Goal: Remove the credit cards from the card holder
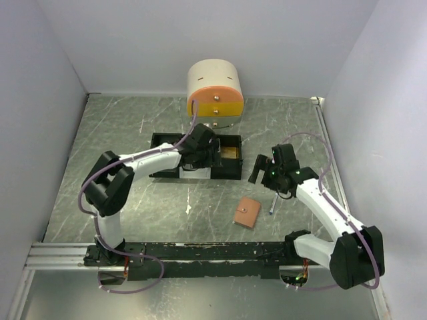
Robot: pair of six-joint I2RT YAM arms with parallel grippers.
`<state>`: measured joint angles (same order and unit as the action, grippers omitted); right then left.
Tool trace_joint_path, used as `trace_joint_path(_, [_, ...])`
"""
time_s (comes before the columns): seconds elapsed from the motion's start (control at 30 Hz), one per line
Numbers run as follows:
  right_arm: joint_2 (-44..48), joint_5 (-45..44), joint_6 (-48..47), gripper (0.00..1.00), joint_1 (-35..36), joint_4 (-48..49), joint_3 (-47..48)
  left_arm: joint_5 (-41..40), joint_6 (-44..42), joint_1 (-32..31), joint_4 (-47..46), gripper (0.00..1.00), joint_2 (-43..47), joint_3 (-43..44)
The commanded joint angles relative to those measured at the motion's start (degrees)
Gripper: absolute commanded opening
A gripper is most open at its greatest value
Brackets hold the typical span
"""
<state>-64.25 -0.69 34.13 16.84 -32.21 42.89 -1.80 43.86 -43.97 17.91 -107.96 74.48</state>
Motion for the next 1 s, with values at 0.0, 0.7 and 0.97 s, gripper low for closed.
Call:
trace_joint_path(0.0, [3.31, 7.96, 4.41, 0.96, 0.06, -4.79, -5.58, 1.37, -2.02, -0.68, -2.53, 0.88, 6.75, -0.96])
trace_joint_path(0.7, [0.26, 20.88, 6.64, 0.52, 1.16, 1.86, -18.26, 13.10, -10.51, -9.59, -9.60, 0.73, 24.22, -21.66])
trace_joint_path(0.97, [-3.44, 26.83, 7.34, 0.39, 5.05, 11.57, -19.52, 3.00, -10.84, -16.30, -4.23, 0.71, 19.00, -17.99])
